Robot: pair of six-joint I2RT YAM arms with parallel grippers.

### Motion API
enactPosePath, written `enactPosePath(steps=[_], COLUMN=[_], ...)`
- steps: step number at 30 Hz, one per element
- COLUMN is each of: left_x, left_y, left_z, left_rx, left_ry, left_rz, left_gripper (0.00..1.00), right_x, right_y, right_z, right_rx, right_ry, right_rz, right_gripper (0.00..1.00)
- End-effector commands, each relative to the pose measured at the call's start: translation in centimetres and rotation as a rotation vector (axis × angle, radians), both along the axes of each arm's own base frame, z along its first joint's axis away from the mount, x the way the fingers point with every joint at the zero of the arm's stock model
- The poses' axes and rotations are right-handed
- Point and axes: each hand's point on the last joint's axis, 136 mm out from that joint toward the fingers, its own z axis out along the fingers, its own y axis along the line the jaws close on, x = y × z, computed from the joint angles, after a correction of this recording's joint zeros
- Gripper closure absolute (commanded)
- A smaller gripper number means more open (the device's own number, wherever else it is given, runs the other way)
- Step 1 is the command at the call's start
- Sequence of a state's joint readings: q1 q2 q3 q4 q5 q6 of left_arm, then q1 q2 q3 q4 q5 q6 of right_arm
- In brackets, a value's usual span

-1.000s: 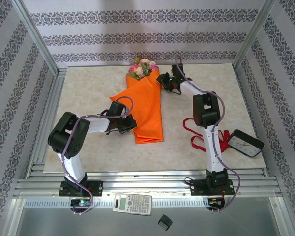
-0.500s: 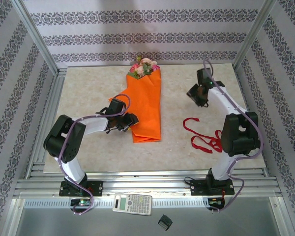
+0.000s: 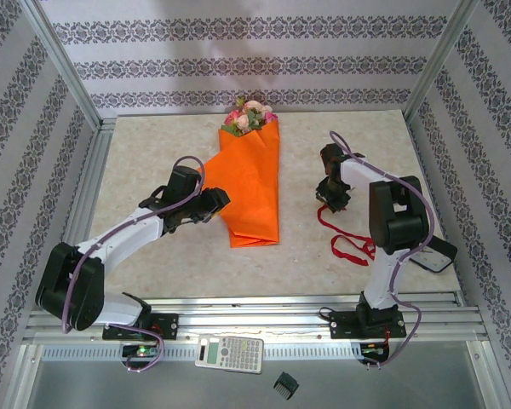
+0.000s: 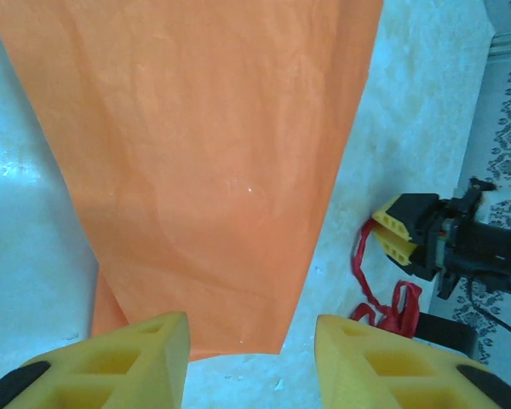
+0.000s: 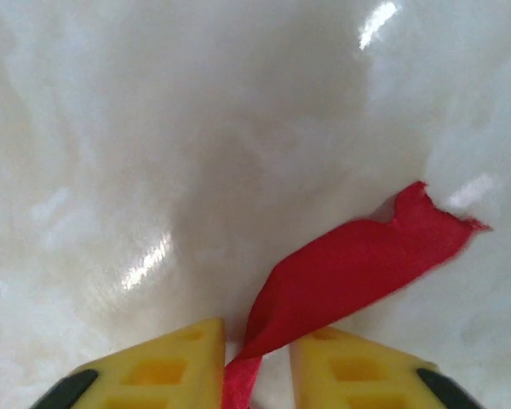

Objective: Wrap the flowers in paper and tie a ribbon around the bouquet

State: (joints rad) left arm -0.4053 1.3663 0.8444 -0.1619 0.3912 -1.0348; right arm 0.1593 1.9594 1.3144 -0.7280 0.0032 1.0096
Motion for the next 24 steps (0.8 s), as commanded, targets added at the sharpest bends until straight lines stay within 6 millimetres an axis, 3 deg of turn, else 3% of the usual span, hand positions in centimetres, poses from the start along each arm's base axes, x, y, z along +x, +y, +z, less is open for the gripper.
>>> enactPosePath(steps=[1, 2, 4, 7, 8, 10, 12, 15, 18, 20, 23, 24], left_x=[-0.3, -0.2, 0.0, 0.4, 0.5, 0.7, 0.9, 0.7, -0.4, -2.0, -4.6, -5.4], left_y=[1.2, 1.7, 2.7, 4.8, 5.7, 7.4, 9.5, 12.5, 15.4, 17.5, 20.1, 20.7], left_z=[0.7, 1.2, 1.8, 2.2, 2.2, 2.4, 3.0, 5.6, 9.0, 11.1, 12.6, 12.9], left_rx=[0.003, 0.001, 0.001, 0.014, 0.018, 0.028, 0.063, 0.173, 0.246, 0.297, 0.360, 0.377], left_ry=[0.007, 0.001, -0.006, -0.013, -0.014, -0.027, -0.040, -0.130, -0.254, -0.326, -0.370, -0.367], left_rz=[0.055, 0.065, 0.082, 0.120, 0.140, 0.182, 0.241, 0.340, 0.466, 0.555, 0.663, 0.683], left_gripper=[0.57, 0.57, 0.57, 0.57, 0.57, 0.57, 0.57, 0.59, 0.66, 0.70, 0.75, 0.76], right_x=[2.0, 2.6, 3.5, 5.4, 6.0, 6.6, 6.3, 4.4, 1.9, 0.4, -1.8, -2.4], right_y=[0.2, 0.6, 1.3, 4.2, 6.0, 10.4, 16.5, 26.5, 35.9, 40.7, 45.9, 46.8], right_z=[0.0, 0.5, 2.5, 8.8, 11.5, 16.7, 21.9, 25.8, 26.8, 26.1, 23.3, 21.9], right_rx=[0.000, 0.003, -0.009, -0.052, -0.043, -0.018, 0.012, 0.193, 0.437, 0.530, 0.675, 0.690], right_ry=[-0.009, -0.025, -0.086, -0.275, -0.360, -0.513, -0.668, -0.799, -0.817, -0.767, -0.642, -0.586], right_rz=[0.020, 0.039, 0.079, 0.200, 0.250, 0.358, 0.517, 0.715, 0.854, 0.922, 0.968, 0.965], right_gripper=[0.93, 1.00, 1.00, 1.00, 1.00, 1.00, 1.00, 1.00, 1.00, 1.00, 1.00, 1.00])
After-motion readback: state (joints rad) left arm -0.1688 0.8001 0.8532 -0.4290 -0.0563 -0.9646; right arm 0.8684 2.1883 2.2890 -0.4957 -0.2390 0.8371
